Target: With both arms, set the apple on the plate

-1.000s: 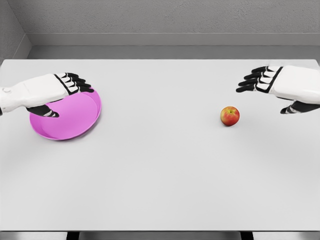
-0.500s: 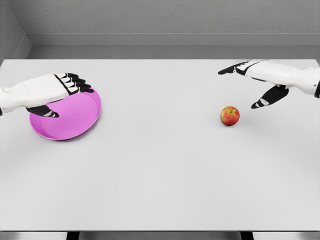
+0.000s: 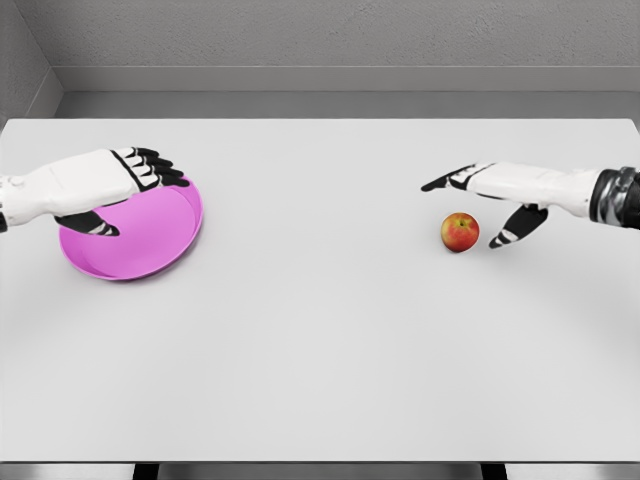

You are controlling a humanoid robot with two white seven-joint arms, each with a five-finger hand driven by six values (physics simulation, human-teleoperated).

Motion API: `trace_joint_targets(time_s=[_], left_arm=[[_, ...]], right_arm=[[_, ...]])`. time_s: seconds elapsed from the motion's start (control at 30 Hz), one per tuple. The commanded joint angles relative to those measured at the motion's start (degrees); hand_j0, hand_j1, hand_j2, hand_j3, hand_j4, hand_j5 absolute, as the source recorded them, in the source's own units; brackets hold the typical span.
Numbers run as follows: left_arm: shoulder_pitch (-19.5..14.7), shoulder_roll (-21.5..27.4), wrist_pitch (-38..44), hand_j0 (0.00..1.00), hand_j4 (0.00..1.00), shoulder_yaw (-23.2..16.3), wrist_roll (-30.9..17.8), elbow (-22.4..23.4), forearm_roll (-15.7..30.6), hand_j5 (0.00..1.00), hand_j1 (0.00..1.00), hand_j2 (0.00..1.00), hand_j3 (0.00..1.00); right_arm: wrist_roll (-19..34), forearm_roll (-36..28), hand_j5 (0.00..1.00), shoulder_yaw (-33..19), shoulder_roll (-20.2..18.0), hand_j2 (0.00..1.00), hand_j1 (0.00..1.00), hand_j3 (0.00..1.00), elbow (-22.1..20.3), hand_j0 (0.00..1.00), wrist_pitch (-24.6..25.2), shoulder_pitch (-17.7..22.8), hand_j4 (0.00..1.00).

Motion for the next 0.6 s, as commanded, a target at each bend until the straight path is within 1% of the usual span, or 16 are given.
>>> trace_joint_targets(time_s=[0.0,0.1,0.23,0.3,0.53,0.57], left_arm=[[0.0,-0.4,0.1,1.00,1.00,-0.1,-0.3,0.0,0.3,1.00,1.00,1.00,1.00],[0.1,-0.3,0.1,1.00,1.00,0.2,-0.3,-0.1,0.3,1.00,1.00,1.00,1.00],[-0.4,-0.4,0.1,1.00,1.00,-0.5,-0.5,-0.1,0.3,1.00,1.00,1.00,1.00],[-0.3,-0.3,0.1,1.00,1.00,0.2,-1.8,-0.1,0.3,1.00,1.00,1.00,1.00],[-0.3,-0.3,0.1,1.00,1.00,0.3,-1.8,0.0,0.3,1.00,1.00,1.00,1.00],[-0.4,-0.2,0.1,1.00,1.00,0.3,-1.8,0.0,0.3,1.00,1.00,1.00,1.00]], right_arm=[[0.0,0.2,1.00,1.0,0.8,1.00,1.00,1.00,0.9,1.00,0.0,0.0,1.00],[0.0,0.7,1.00,1.1,0.9,1.00,1.00,1.00,1.7,1.00,-0.1,0.0,1.00],[0.0,1.8,1.00,1.5,1.3,1.00,1.00,1.00,3.0,1.00,-0.4,0.1,1.00],[0.0,1.8,1.00,1.8,1.4,1.00,1.00,1.00,3.4,1.00,-0.4,0.2,1.00],[0.0,2.0,1.00,1.8,1.8,1.00,1.00,1.00,4.0,1.00,-0.5,0.2,1.00],[0.0,3.1,1.00,1.8,2.4,1.00,1.00,1.00,4.6,1.00,-0.5,0.2,1.00]])
